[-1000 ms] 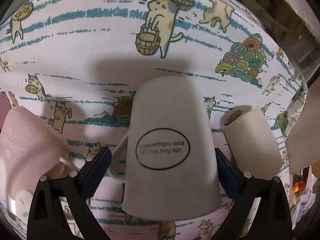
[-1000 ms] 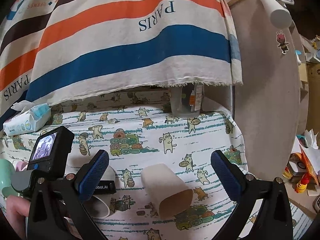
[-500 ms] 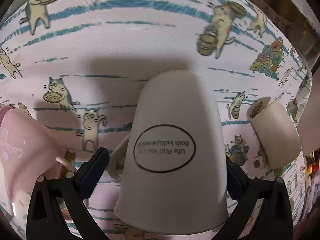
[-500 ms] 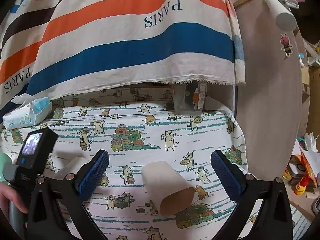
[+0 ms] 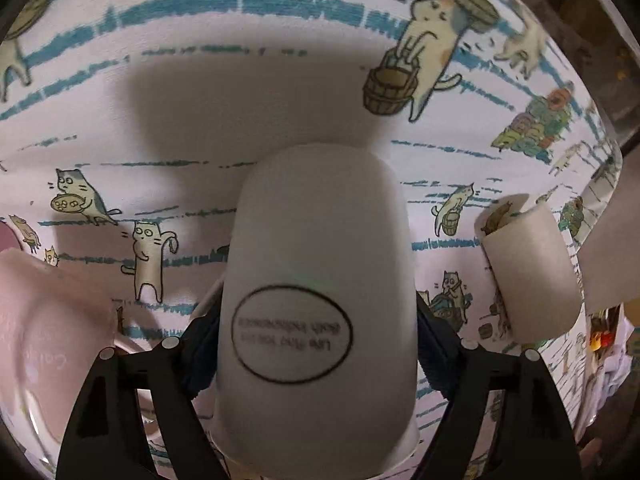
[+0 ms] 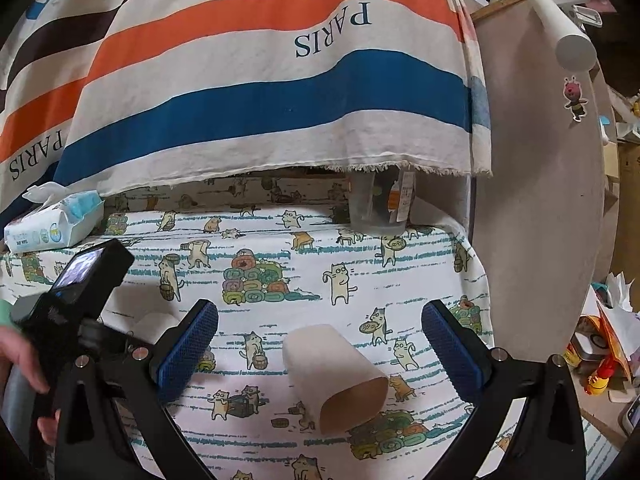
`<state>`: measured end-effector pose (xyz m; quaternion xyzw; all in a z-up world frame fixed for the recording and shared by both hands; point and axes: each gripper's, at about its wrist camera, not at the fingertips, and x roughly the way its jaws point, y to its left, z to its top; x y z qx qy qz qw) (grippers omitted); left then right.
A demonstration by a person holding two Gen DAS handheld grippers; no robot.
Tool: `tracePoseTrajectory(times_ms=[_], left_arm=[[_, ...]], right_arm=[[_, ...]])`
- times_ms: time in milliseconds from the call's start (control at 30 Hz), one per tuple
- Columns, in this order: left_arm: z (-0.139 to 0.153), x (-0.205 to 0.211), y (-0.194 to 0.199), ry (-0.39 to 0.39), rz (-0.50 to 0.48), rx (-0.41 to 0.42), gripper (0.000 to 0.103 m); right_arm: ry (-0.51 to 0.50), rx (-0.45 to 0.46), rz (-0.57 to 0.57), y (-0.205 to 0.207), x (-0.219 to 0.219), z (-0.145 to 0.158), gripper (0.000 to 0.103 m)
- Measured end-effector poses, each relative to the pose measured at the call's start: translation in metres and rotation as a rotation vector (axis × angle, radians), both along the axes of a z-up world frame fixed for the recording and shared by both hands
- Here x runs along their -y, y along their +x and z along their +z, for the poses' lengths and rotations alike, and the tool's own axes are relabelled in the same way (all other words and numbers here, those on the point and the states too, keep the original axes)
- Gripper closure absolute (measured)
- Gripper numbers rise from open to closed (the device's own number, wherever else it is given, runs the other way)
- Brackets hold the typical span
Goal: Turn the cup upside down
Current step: 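Lift the white mug with the left gripper, turning its base upward, then grasp the mug base with the right gripper while the left gripper holds the mug body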
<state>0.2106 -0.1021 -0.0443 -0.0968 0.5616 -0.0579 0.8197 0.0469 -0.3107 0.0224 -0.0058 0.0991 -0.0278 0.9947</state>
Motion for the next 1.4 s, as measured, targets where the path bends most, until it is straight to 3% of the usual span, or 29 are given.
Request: tracePoseTrajectory(times_ms=[167, 300, 433, 533, 667, 800, 867, 933, 1133, 1400], left_arm=[[-0.001, -0.002, -0.006, 0.011, 0.002, -0.01, 0.025], [-0.001, 0.013, -0.018, 0.028, -0.024, 0.06, 0.025], [0.001, 0.006, -0.034, -0.043, -0.037, 0.086, 0.025], [0.012, 0.001, -0.048, -0.018, -0.067, 0.152, 0.025], [0.026, -0.007, -0.066, -0.049, -0.091, 0.191, 0.025], [0.033, -0.001, -0.084, -0.018, -0.147, 0.269, 0.025], [0.029, 0.014, -0.084, -0.05, -0.162, 0.257, 0.025], [0.028, 0.013, -0.088, -0.07, -0.189, 0.253, 0.025], [0.026, 0.032, -0.103, -0.015, -0.315, 0.274, 0.025], [0.024, 0.059, -0.123, 0.001, -0.456, 0.319, 0.025]], right_arm=[[-0.002, -0.011, 0.004, 0.001, -0.001, -0.001, 0.0], [0.022, -0.03, 0.03, 0.002, 0.001, -0.001, 0.0], [0.07, -0.072, 0.045, 0.009, 0.008, -0.002, 0.0], [0.095, -0.086, 0.042, 0.012, 0.013, -0.004, 0.0], [0.098, -0.089, 0.037, 0.013, 0.013, -0.005, 0.0], [0.088, -0.092, 0.041, 0.013, 0.011, -0.006, 0.0], [0.088, -0.1, 0.06, 0.014, 0.009, -0.007, 0.0], [0.137, -0.137, 0.126, 0.019, 0.011, -0.008, 0.0], [0.445, -0.377, 0.475, 0.049, 0.025, -0.028, 0.0], [0.581, -0.55, 0.667, 0.066, 0.009, -0.054, 0.008]])
